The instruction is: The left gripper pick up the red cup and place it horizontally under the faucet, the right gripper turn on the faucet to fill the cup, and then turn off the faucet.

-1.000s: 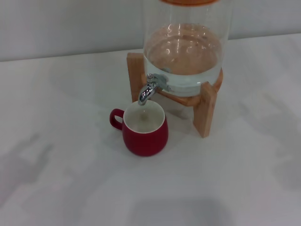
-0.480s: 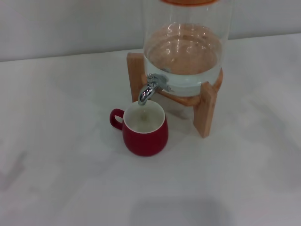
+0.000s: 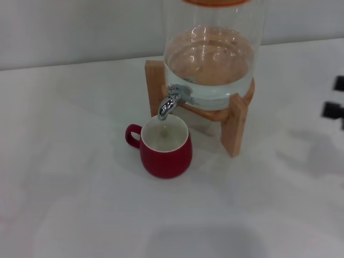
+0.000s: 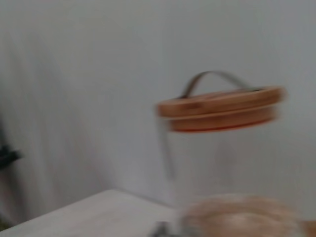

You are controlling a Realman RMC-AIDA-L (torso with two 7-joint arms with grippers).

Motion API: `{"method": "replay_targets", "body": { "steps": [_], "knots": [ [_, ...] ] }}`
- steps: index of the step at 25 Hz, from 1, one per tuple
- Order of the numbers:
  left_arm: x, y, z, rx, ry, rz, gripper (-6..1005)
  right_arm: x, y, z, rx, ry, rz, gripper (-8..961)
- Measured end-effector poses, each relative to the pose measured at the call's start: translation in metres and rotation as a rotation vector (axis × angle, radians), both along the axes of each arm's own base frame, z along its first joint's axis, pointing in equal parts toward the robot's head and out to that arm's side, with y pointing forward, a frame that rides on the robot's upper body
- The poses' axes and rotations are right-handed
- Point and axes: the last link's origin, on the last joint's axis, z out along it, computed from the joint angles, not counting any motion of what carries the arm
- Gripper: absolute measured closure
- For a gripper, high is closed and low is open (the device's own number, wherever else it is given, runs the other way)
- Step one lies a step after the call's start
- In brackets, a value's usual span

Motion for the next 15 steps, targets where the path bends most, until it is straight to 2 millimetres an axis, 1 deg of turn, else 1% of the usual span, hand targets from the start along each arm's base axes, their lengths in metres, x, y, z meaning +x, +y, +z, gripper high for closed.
{"method": "replay_targets", "body": {
  "steps": [4,10,11,12,15],
  "knots": [
    [-0.001,0.007,0.003,0.013,-0.016,0.032,111,-0.033,0.013,-0.028,-0.098,-0.022,0.098,233],
    [0.001,0.021,0.002,-0.008,-0.025,0.043,112,-0.077,0.030,-0.071,-0.166,-0.082,0.187,233],
    [0.002,0.024,0.002,-0.009,-0.023,0.043,112,-0.080,0.032,-0.075,-0.170,-0.084,0.188,233],
    [0.002,0.027,0.003,-0.009,-0.020,0.042,112,-0.086,0.035,-0.083,-0.182,-0.089,0.192,233],
    [0.006,0.034,0.005,-0.018,0.008,0.042,112,-0.094,0.046,-0.101,-0.177,-0.110,0.166,232]
  ]
}}
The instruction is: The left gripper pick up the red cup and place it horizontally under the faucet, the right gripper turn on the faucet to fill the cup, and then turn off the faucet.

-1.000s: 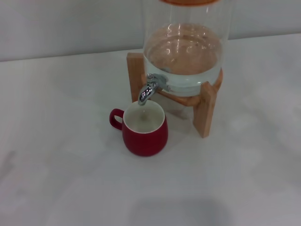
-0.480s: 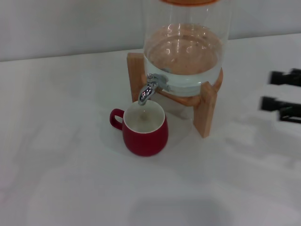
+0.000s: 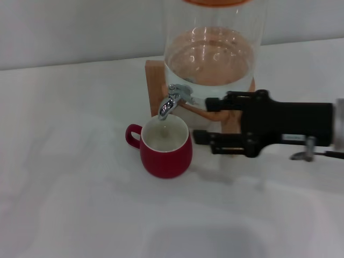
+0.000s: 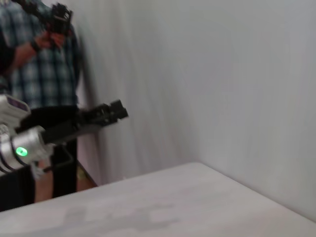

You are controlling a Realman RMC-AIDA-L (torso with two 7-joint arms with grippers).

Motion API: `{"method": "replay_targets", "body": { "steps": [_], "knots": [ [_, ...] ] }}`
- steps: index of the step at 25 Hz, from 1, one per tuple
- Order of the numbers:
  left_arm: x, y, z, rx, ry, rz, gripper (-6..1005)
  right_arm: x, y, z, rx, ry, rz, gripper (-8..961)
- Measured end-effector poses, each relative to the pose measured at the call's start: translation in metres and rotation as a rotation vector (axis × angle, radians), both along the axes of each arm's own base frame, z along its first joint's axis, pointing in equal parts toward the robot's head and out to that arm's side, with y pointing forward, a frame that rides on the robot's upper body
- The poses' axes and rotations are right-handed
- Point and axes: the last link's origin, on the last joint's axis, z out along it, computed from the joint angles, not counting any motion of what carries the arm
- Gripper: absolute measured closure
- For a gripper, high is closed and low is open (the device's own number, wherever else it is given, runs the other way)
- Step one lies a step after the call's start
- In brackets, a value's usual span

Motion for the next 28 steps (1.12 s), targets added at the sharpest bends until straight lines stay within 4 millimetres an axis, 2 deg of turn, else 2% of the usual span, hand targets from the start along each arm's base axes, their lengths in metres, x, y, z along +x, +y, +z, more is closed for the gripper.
{"method": "replay_targets", "body": {
  "steps": [3,8,19,28],
  "knots": [
    [0.003,0.005,0.000,-0.015,0.022,0.001,112,-0.004,0.008,-0.015,0.027,-0.020,-0.038,232],
    [0.005,0.007,0.001,-0.018,0.025,-0.001,112,-0.007,0.015,-0.027,0.062,-0.025,-0.093,233],
    [0.006,0.005,0.003,-0.014,0.038,-0.012,112,-0.001,0.020,-0.035,0.121,-0.094,-0.171,232],
    [0.006,0.005,0.004,-0.013,0.039,-0.012,111,-0.011,0.017,-0.041,0.098,-0.097,-0.137,232]
  ]
}}
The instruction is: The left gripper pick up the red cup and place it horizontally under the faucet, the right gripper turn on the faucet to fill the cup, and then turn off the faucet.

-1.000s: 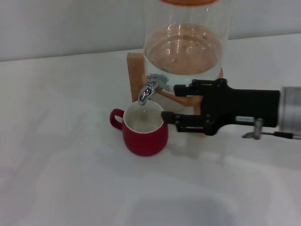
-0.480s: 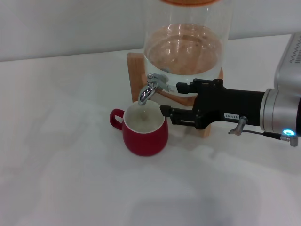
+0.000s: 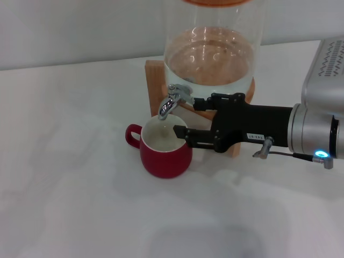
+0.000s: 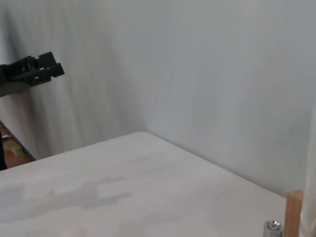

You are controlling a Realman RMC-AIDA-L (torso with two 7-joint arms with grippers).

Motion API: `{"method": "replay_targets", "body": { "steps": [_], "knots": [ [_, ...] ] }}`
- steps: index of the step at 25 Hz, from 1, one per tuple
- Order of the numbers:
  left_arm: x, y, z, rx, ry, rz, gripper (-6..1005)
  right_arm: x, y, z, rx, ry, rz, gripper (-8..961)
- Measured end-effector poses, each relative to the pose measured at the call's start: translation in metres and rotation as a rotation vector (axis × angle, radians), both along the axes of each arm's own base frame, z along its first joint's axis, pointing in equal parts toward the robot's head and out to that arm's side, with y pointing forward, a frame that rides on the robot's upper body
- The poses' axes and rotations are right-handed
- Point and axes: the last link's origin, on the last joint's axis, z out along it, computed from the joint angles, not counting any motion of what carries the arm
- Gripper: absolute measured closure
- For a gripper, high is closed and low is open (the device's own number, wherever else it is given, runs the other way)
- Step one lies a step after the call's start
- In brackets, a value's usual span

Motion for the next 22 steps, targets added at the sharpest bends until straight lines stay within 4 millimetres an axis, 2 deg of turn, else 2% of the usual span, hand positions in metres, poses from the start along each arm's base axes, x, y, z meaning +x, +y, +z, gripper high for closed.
{"method": "replay_targets", "body": {
  "steps": [22],
  "knots": [
    [-0.003,-0.003,-0.002,-0.004,-0.006,0.012,111,-0.011,-0.007,-0.007,-0.051,-0.014,0.066,233]
  ]
}}
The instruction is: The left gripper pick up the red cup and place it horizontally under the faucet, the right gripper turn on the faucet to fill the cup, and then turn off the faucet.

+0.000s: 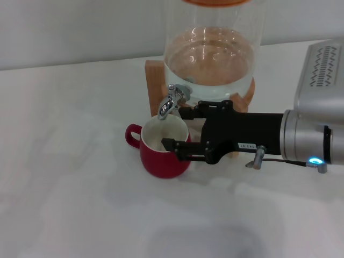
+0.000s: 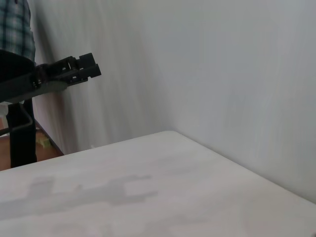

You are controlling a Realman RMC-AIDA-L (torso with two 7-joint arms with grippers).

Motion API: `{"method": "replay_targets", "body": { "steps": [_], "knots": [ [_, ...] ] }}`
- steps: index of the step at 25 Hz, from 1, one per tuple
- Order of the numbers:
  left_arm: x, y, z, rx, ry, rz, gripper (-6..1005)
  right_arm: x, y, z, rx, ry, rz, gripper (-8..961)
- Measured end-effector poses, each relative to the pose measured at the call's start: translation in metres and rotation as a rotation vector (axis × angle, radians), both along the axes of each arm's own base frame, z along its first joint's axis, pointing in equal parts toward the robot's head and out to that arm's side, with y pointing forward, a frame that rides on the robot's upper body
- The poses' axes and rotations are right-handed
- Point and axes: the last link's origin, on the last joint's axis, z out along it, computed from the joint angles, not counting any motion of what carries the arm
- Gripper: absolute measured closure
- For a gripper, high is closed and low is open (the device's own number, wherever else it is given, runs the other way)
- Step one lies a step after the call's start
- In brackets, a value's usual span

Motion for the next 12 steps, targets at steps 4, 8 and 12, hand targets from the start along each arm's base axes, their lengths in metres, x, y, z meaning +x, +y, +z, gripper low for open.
{"method": "replay_targets", "body": {
  "steps": [4,8,12],
  "knots": [
    [-0.002,-0.001,-0.002,-0.010,0.005,0.007,111,0.002,-0.003,0.006,0.020,0.003,-0.006,233],
    [-0.003,-0.002,-0.002,-0.053,0.029,0.016,112,0.008,-0.008,0.018,0.060,0.003,-0.027,233],
    [-0.005,-0.007,0.012,-0.072,0.074,0.044,112,0.018,-0.014,0.029,0.111,0.003,-0.058,233]
  ]
}}
